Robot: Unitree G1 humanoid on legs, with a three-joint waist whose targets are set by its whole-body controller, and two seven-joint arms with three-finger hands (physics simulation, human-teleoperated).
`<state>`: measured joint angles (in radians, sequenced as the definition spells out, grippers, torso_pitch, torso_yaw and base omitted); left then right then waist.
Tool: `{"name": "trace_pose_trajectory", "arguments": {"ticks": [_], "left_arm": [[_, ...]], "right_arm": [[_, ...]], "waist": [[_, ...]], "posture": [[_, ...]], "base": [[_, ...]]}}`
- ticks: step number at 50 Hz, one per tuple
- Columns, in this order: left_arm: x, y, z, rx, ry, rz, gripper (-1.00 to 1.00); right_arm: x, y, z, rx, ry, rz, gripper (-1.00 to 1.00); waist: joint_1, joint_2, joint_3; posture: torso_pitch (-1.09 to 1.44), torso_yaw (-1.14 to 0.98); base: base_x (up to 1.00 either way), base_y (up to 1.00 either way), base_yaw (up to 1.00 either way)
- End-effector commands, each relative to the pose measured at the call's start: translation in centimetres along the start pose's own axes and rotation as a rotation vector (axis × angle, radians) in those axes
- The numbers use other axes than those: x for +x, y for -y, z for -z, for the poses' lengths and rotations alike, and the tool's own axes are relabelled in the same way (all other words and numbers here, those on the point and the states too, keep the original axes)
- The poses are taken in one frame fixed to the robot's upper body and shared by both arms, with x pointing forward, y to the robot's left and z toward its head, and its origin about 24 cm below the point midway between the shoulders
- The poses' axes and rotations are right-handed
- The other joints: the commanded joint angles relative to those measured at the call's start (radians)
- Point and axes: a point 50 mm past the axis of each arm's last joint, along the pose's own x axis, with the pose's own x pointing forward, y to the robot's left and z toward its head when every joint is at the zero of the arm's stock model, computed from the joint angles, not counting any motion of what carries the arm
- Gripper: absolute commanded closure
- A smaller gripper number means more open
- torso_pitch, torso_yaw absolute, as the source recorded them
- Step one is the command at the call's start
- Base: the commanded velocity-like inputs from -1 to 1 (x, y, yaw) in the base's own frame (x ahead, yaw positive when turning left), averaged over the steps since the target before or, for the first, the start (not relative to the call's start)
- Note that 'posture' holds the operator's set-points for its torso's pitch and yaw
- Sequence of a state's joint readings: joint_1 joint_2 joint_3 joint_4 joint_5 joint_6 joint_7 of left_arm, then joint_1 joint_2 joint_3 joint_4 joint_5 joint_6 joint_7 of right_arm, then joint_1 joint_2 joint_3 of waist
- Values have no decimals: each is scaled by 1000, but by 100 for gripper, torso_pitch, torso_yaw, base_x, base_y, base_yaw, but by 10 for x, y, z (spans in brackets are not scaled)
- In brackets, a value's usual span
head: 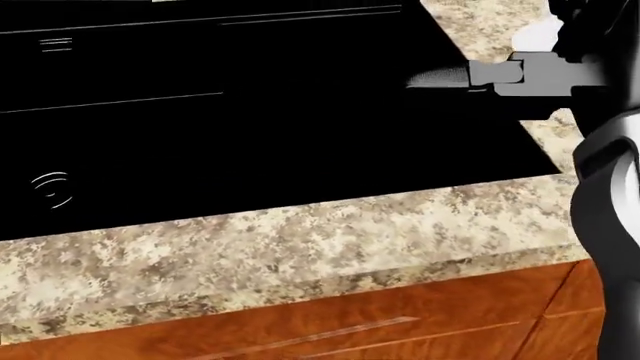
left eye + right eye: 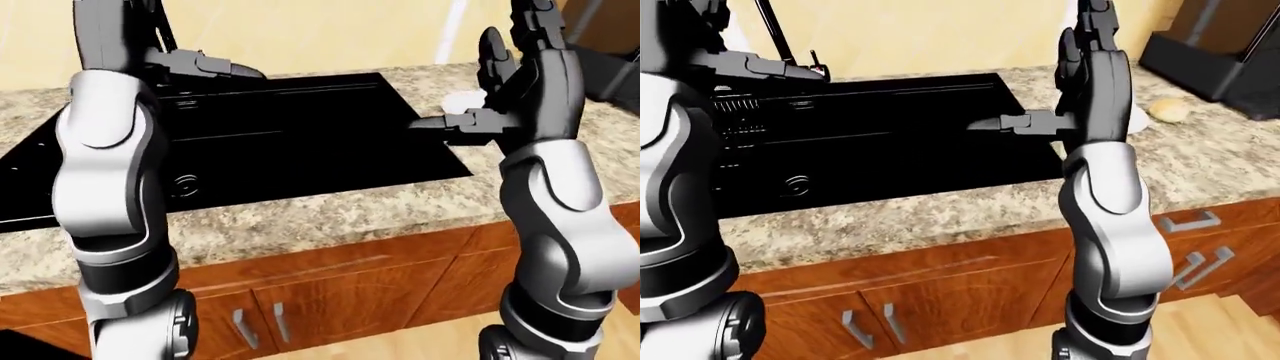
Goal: Place the pastries on the plates.
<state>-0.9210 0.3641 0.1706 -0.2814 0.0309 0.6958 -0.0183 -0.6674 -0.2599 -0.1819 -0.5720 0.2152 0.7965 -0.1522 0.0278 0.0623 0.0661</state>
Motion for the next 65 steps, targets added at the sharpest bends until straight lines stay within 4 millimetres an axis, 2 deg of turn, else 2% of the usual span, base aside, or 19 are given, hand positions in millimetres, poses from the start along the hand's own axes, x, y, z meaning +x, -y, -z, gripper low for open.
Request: {"name": "trace_pose_trajectory", "arguments": {"ticks": [1, 6, 13, 15, 20, 22, 31, 32, 33, 35, 38, 41, 42, 46, 50, 52, 56, 57, 65], "left_arm": [[0, -1, -10, 5, 50, -11, -100], [-3, -2, -7, 6, 46, -11, -100], [-5, -3, -8, 4, 47, -11, -100], [-4, -2, -8, 8, 47, -10, -100], [-1, -2, -9, 8, 49, -8, -100], [-2, -2, -9, 8, 49, -9, -100], [-4, -5, -10, 19, 47, -17, -100], [-5, -5, -9, 21, 47, -20, -100], [-5, -5, -9, 22, 46, -18, -100], [-5, -6, -9, 24, 47, -23, -100], [-5, -6, -9, 22, 46, -23, -100], [-4, -5, -8, 24, 44, -23, -100], [-4, -5, -8, 24, 43, -23, -100], [-5, -7, -8, 25, 43, -29, -100], [-6, -6, -7, 25, 41, -28, -100], [-7, -6, -6, 25, 40, -29, -100], [-7, -7, -5, 27, 38, -29, -100], [-7, -7, -6, 27, 39, -30, -100], [-6, -10, -11, 31, 47, -35, -100]], "right_arm": [[0, 1, -8, -1, 46, 4, -100], [1, 1, -7, -8, 47, 1, -100], [0, 0, -9, -7, 54, -6, -100], [-1, 0, -9, -7, 55, -6, -100], [1, 1, -8, -3, 46, 8, -100], [1, 1, -7, -10, 42, 14, -100], [1, -1, -7, -3, 38, 5, -100], [1, -1, -8, -11, 45, 3, -100], [1, 0, -8, -2, 44, 5, -100], [1, 0, -8, -14, 48, 9, -100], [1, 0, -9, -17, 54, 11, -100], [2, 0, -9, -15, 56, 12, -100], [2, 0, -9, -15, 54, 12, -100], [1, 1, -8, -3, 40, 15, -100], [2, -1, -7, 2, 35, 10, -100], [2, -1, -8, 0, 44, 11, -100], [2, -2, -6, -14, 41, 7, -100], [2, -2, -7, -20, 43, 6, -100], [2, -4, -5, -38, 45, 0, -100]], "waist": [[-3, 23, -29], [-7, 5, -38], [18, -147, -52], [13, -124, -9], [11, -92, 7], [1, -125, -19], [-29, -86, -25], [-18, 15, -30], [-31, -1, 5], [-25, -9, -27], [-15, -47, -3], [-29, -147, 1], [-24, -112, 12], [-33, -75, -46], [-42, 33, -43], [-39, 47, -46], [-21, -102, -41], [-20, -76, -27], [-31, -54, -39]], "posture": [[0, 0], [0, 0], [0, 0], [0, 0], [0, 0], [0, 0], [0, 0], [0, 0], [0, 0], [0, 0], [0, 0], [0, 0], [0, 0], [0, 0], [0, 0], [0, 0], [0, 0], [0, 0], [0, 0]], "base": [[9, -72, 0], [16, -83, 0], [26, -75, 0], [41, -85, 0], [35, -51, 0], [0, 0, 0], [1, -12, 0], [14, -100, 0], [9, -65, 0], [0, -7, 0], [0, 0, 0], [0, 0, 0], [0, 0, 0], [0, -2, 0], [-1, -43, 0], [-7, -43, 0], [0, 0, 0], [0, 0, 0], [0, 0, 0]]}}
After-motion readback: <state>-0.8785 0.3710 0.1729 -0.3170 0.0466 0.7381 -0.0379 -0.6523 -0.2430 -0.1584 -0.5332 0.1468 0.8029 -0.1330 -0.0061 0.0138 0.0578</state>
